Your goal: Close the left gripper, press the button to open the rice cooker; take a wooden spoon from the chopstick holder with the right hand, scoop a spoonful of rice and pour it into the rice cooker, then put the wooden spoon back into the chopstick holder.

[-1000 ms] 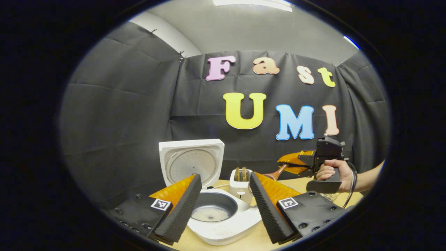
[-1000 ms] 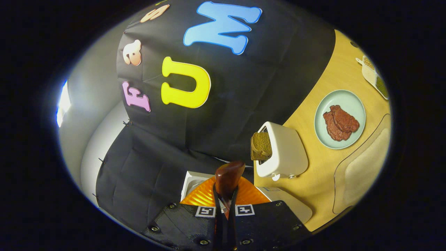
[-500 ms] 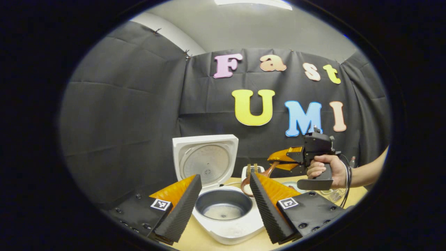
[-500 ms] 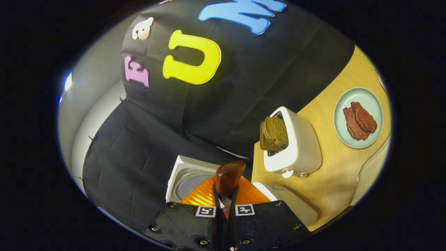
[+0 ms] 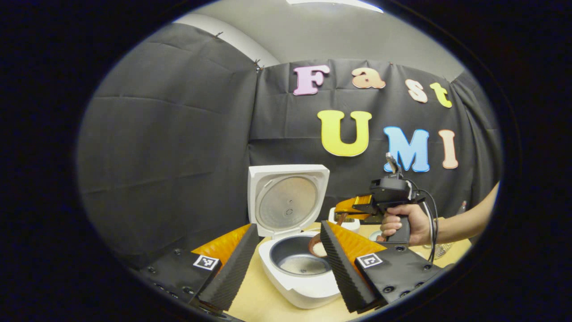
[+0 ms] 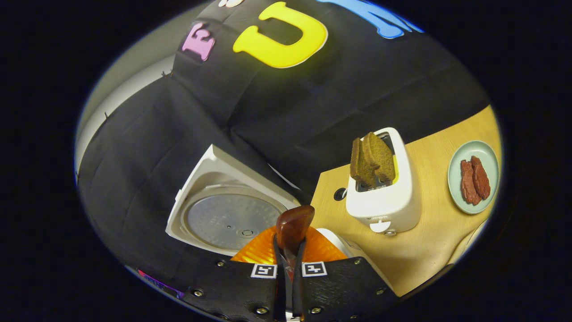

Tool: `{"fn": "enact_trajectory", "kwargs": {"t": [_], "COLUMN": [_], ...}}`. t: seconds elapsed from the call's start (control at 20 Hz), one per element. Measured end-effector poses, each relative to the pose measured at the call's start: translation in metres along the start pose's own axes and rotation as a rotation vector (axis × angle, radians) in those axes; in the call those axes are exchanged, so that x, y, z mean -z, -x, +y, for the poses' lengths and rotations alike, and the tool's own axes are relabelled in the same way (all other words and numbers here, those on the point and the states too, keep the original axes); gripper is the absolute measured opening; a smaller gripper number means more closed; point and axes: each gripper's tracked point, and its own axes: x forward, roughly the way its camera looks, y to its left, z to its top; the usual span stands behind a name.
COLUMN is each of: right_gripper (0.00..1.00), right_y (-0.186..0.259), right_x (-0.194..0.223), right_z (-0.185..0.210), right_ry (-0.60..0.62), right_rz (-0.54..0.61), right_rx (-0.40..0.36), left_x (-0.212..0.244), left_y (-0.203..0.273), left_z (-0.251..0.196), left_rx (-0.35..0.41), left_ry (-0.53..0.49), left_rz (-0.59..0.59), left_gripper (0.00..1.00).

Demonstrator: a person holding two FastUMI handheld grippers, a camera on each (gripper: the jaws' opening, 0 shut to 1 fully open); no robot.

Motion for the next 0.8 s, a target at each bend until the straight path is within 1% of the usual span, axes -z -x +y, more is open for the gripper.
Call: {"fn": "enact_trajectory", "kwargs": {"t": [0.2, 0.3, 0.45, 0.65, 0.8], "right_gripper": [0.06, 0.06, 0.06, 0.06, 0.06], "right_y": [-0.021, -0.027, -0.031, -0.03, -0.027], "right_x": [0.013, 0.022, 0.031, 0.041, 0.052], "right_z": [0.011, 0.017, 0.03, 0.057, 0.073], "right_ry": [0.149, 0.228, 0.383, 0.62, 0.747], "right_rz": [0.027, 0.045, 0.056, 0.051, 0.057], "right_rx": [0.02, 0.018, 0.013, -0.025, -0.061], "left_x": [0.004, 0.003, 0.005, 0.006, 0.007], "left_y": [0.009, 0.012, 0.014, 0.013, 0.015], "left_z": [0.011, 0.016, 0.018, 0.017, 0.018], "left_rx": [-0.03, -0.04, -0.045, -0.044, -0.043], "left_ry": [0.004, 0.007, 0.009, 0.007, 0.012], "left_rz": [0.002, 0.001, 0.003, 0.001, 0.0], "left_gripper": [0.99, 0.99, 0.99, 0.98, 0.96]}}
